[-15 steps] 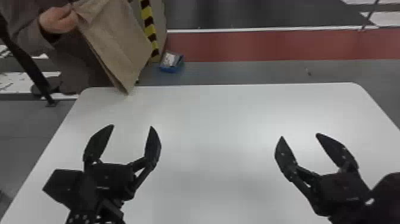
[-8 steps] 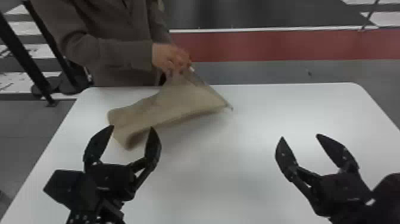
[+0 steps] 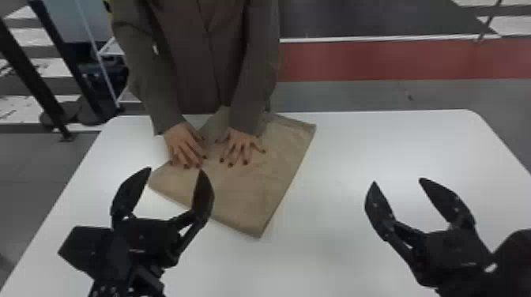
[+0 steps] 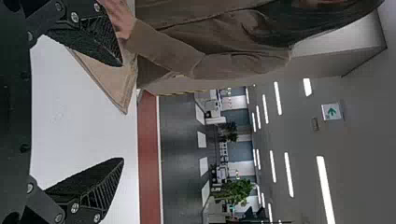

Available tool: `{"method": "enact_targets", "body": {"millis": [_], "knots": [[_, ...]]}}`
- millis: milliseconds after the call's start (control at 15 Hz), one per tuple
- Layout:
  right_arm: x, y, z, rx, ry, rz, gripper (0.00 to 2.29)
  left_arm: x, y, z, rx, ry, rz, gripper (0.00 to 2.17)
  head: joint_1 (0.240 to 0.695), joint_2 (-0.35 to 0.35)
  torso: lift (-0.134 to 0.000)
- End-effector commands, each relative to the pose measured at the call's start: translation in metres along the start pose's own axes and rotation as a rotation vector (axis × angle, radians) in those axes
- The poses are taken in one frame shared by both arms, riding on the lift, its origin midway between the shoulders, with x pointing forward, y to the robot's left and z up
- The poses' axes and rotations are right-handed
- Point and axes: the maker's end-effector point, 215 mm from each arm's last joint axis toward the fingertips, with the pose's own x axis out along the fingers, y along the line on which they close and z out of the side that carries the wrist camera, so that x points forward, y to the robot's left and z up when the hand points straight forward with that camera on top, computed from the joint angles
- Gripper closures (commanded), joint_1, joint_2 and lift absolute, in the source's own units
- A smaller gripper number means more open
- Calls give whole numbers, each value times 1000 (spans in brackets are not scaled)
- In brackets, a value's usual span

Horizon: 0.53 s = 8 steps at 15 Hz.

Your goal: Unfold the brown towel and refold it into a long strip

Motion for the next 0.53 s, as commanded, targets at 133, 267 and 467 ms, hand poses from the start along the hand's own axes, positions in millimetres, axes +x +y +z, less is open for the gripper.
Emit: {"method": "enact_targets", "body": {"millis": [133,267,467], "knots": [[0,-1,1,0,-1,-2,181,0,-1,3,0,-7,-3,87,695,66,-123],[0,-1,1,0,-1,-2,181,0,-1,2,3,-4,-4,87,695,65,-123],[0,0,2,0,-3,0,181,-1,0,3,2,-5,-3,87,695,64,-123]]}}
